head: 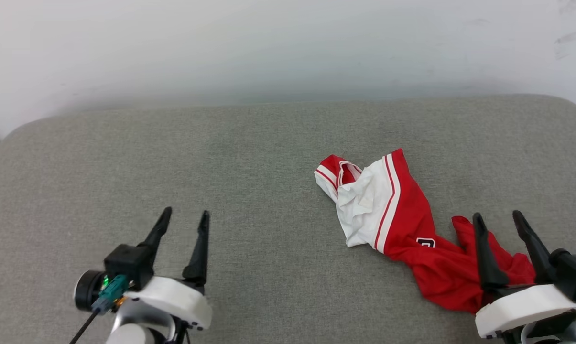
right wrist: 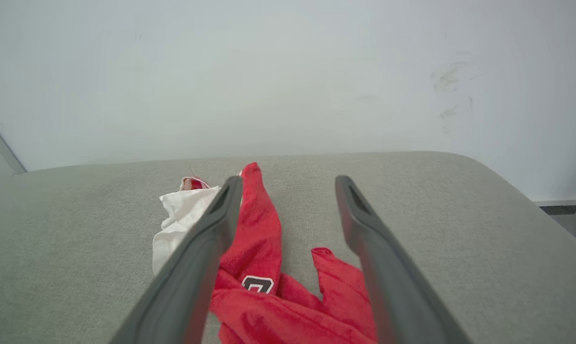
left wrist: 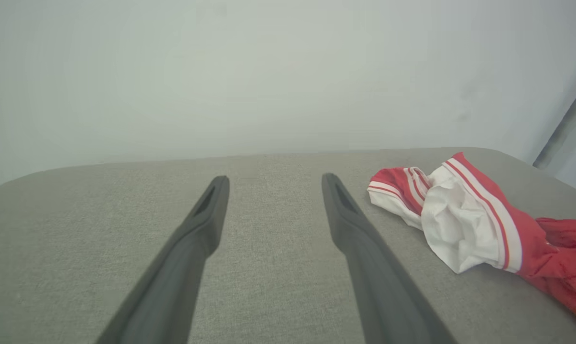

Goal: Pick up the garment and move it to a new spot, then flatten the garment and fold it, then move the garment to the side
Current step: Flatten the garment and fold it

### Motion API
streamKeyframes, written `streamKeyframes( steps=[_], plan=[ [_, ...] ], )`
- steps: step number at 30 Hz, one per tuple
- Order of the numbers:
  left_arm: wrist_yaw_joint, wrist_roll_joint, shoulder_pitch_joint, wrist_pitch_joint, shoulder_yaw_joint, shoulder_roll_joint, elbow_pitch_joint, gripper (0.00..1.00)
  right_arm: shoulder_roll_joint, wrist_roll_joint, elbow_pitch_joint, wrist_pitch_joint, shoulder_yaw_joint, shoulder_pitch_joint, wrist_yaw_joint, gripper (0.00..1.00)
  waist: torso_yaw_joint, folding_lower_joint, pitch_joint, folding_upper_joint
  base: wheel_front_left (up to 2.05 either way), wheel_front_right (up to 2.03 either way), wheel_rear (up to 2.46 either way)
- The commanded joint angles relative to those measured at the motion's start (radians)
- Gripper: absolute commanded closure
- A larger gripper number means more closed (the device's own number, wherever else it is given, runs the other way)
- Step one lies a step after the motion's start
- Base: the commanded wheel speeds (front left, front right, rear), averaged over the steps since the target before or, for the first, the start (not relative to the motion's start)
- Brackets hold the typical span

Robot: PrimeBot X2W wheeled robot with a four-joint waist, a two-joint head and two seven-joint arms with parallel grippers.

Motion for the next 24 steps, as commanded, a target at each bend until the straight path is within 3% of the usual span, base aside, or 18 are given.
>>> streamKeyframes(
  steps=[1, 14, 24],
  plan=[
    [-0.011, 0.015, -0.031, 0.023, -0.021, 0.004, -0.007, 0.00, 0.000, 0.002, -0.032, 0.015, 0.015, 0.014, 0.000, 0.00, -0.010, 0.0000, 0.002, 0.0000, 0.00, 0.00, 0.00],
    [-0.152, 0.046, -0.389, 0.281, -0.230, -0.077, 0.066, 0.00, 0.000, 0.016, -0.174, 0.063, 0.056, -0.002, 0.000, 0.00, -0.069, 0.0000, 0.148, 0.0000, 0.00, 0.00, 0.00],
    [-0.192, -0.035, -0.572, 0.578, -0.394, -0.095, 0.211, 0.00, 0.000, 0.047, -0.161, 0.036, 0.057, -0.035, 0.000, 0.00, -0.138, 0.0000, 0.249, 0.0000, 0.00, 0.00, 0.00]
  ],
)
